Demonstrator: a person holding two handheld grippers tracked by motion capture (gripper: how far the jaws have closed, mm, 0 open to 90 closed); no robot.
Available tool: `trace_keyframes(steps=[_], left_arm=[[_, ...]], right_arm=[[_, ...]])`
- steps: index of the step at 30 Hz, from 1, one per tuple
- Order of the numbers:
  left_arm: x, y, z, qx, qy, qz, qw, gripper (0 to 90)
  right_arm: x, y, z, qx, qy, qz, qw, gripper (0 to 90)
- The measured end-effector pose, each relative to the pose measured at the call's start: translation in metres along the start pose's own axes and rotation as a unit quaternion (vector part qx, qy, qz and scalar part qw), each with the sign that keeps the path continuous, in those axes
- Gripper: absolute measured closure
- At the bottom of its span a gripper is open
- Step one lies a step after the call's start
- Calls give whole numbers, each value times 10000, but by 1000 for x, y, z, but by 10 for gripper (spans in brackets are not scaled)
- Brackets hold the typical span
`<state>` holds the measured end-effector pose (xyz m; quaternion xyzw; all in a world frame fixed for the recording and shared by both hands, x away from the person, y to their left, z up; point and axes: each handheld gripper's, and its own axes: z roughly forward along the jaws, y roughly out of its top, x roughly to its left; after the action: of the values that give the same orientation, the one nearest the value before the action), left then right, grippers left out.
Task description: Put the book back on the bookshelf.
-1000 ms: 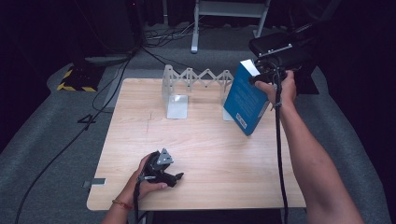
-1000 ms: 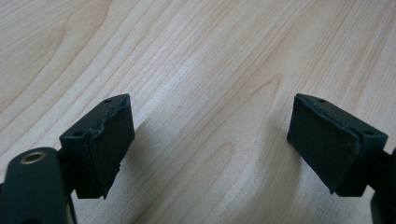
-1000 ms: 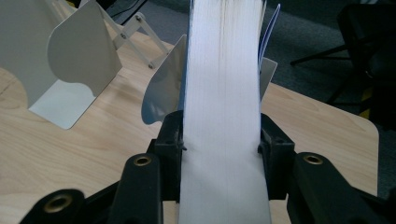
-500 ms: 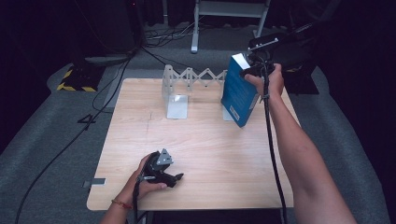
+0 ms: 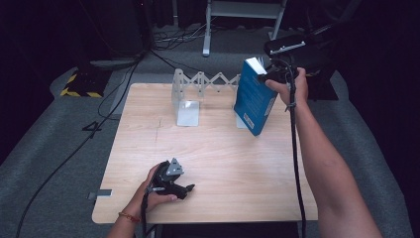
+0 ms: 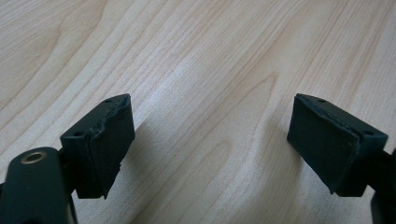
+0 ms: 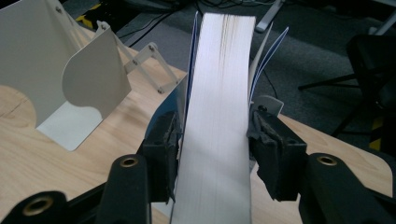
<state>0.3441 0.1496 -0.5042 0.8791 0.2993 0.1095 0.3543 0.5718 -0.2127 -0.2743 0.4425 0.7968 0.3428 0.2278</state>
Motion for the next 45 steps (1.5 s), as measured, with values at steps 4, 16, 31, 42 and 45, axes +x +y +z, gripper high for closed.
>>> trace_keyframes(steps=[4, 16, 31, 42, 45], left_arm=[[0, 0, 0, 1, 0, 2, 10000, 152], [0, 1, 1, -11, 3, -2, 10000, 151], [0, 1, 1, -12, 5, -5, 10000, 150], [0, 1, 1, -11, 5, -6, 10000, 150], [0, 1, 1, -10, 5, -4, 10000, 150]], right_arm=[[-3, -10, -8, -7, 16, -111, 9999, 475], [-6, -48, -37, -307, 246, -371, 9985, 389], [-5, -102, -53, -344, 376, -1135, 9922, 358], [-8, -154, -61, -275, 426, -1357, 9895, 314], [-11, -170, -61, -242, 437, -1335, 9898, 306]])
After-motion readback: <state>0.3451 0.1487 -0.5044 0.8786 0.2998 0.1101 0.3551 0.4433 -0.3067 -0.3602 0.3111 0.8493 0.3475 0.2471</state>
